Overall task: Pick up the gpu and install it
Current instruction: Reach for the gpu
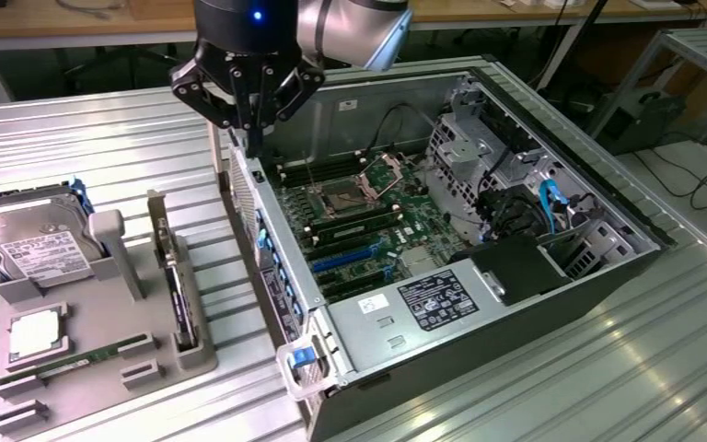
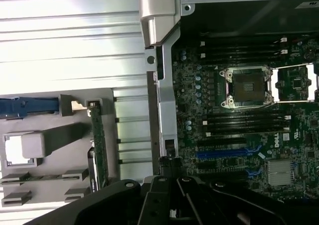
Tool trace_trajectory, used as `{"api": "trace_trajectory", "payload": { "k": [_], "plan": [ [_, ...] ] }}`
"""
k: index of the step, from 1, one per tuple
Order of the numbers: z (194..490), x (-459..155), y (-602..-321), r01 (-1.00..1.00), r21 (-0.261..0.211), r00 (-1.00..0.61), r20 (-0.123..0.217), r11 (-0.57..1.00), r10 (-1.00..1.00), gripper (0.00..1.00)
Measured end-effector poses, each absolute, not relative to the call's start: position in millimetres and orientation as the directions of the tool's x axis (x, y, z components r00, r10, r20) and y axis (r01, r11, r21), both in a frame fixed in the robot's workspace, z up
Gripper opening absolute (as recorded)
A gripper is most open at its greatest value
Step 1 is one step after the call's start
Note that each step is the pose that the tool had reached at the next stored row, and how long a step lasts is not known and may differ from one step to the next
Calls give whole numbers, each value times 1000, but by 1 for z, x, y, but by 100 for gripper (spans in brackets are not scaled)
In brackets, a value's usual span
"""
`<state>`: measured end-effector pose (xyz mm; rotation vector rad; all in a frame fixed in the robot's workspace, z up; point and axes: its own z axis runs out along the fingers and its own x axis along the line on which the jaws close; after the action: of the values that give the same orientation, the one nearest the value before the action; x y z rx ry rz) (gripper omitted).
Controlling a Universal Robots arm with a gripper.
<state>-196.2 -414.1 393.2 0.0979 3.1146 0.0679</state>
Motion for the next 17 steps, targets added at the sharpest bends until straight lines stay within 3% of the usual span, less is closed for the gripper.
{"api": "trace_trajectory", "payload": {
  "k": [17],
  "plan": [
    [393,-219,-425,52,44,-998,-23,998,53,11]
  ]
}}
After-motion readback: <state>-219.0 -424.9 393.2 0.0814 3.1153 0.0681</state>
